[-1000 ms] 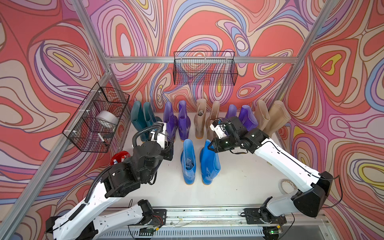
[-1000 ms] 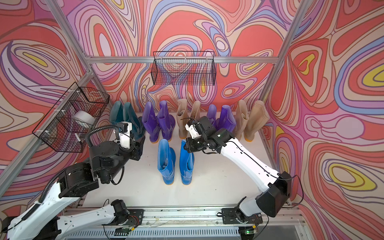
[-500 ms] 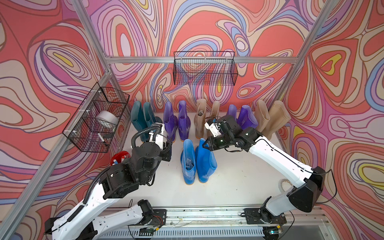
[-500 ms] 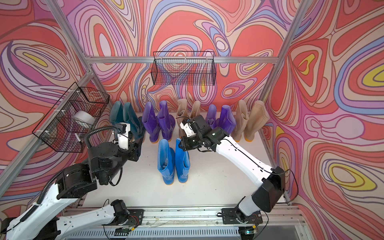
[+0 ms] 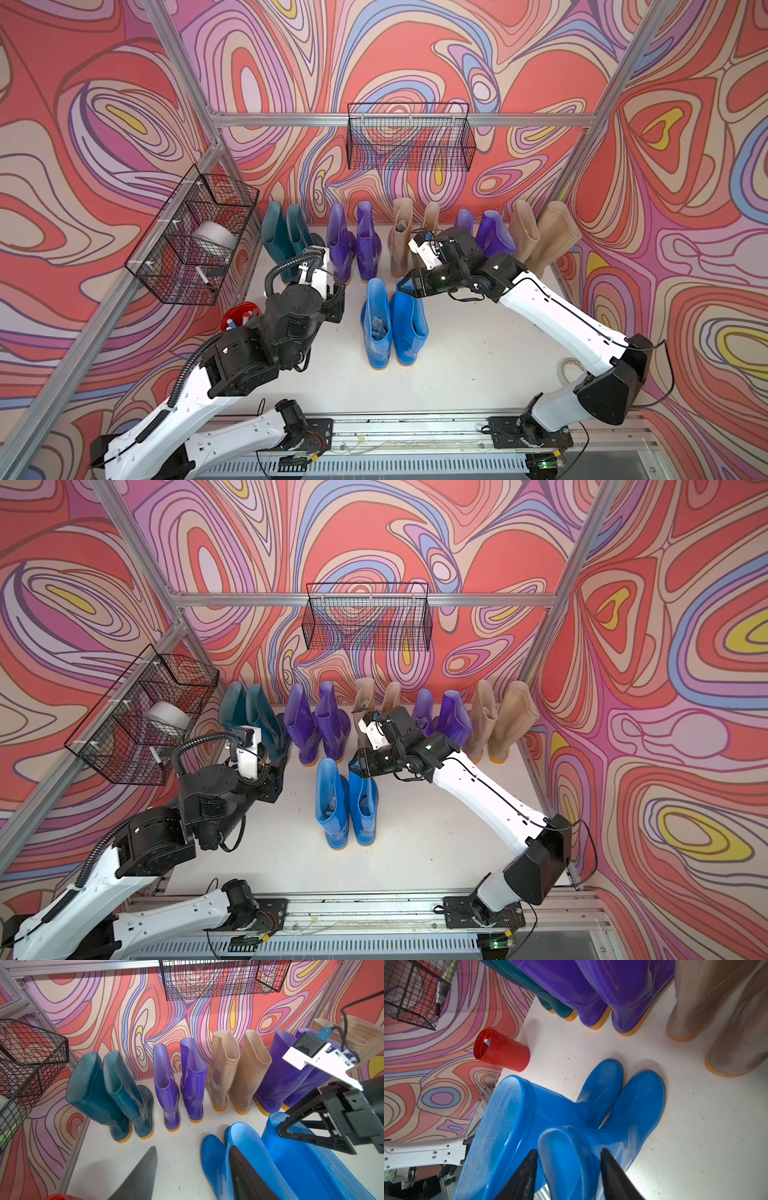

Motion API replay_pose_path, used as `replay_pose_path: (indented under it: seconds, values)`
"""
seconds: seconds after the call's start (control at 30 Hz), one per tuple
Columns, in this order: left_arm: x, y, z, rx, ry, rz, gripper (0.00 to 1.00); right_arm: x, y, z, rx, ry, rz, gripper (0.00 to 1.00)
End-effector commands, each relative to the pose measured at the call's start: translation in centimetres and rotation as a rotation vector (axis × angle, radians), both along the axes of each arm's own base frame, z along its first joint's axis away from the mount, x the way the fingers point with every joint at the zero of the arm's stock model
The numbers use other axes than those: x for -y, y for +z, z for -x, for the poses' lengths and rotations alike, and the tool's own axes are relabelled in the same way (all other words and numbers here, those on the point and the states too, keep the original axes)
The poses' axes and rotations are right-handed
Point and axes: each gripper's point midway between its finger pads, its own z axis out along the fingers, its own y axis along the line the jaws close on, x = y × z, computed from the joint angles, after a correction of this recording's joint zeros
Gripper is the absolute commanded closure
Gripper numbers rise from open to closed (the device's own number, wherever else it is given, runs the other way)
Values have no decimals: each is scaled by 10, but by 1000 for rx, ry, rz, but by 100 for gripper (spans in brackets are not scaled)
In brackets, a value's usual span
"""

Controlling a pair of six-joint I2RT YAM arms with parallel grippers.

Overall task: Match and arrange rain boots in pairs
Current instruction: Pair a pair of rain boots at the center of the board.

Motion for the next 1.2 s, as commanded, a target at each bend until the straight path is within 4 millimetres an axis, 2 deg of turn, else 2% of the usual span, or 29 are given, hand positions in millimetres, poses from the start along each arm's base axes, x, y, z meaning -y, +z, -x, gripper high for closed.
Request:
replay_pose_path:
  seconds: [0.0,0.17,0.27,0.33,0.43,0.5,0.57,0.67,0.83,0.9,1.03,1.17]
  values:
    - [-6,4,-1,14,23,-20,35,6,40,-1,117,-8,-23,41]
    - [-9,19,-2,59,23,-55,25,29,70,-9,235,-92,8,25]
    - [-13,32,-5,99,48,-108,15,57,81,-18,305,-188,31,16]
    - [-14,43,-9,133,68,-140,8,88,84,-27,329,-279,17,3]
    - [-21,52,-19,172,142,-194,2,140,81,-40,336,-408,-44,2]
    - [-31,49,-24,164,204,-206,0,171,74,-42,359,-502,-43,2]
    - [-42,42,-28,148,257,-172,0,194,67,-37,408,-589,-30,2]
    - [-58,14,-37,71,272,-81,0,217,47,-26,465,-668,0,2]
    - [-108,-58,-57,-140,420,21,0,262,11,-15,514,-826,95,2]
    - [-119,-84,-66,-207,434,70,0,268,-4,-16,547,-800,122,2]
    - [-142,-118,-83,-180,506,101,0,302,-34,-26,531,-880,134,2]
    - [-165,-148,-89,-150,614,78,0,333,-51,-29,594,-963,135,2]
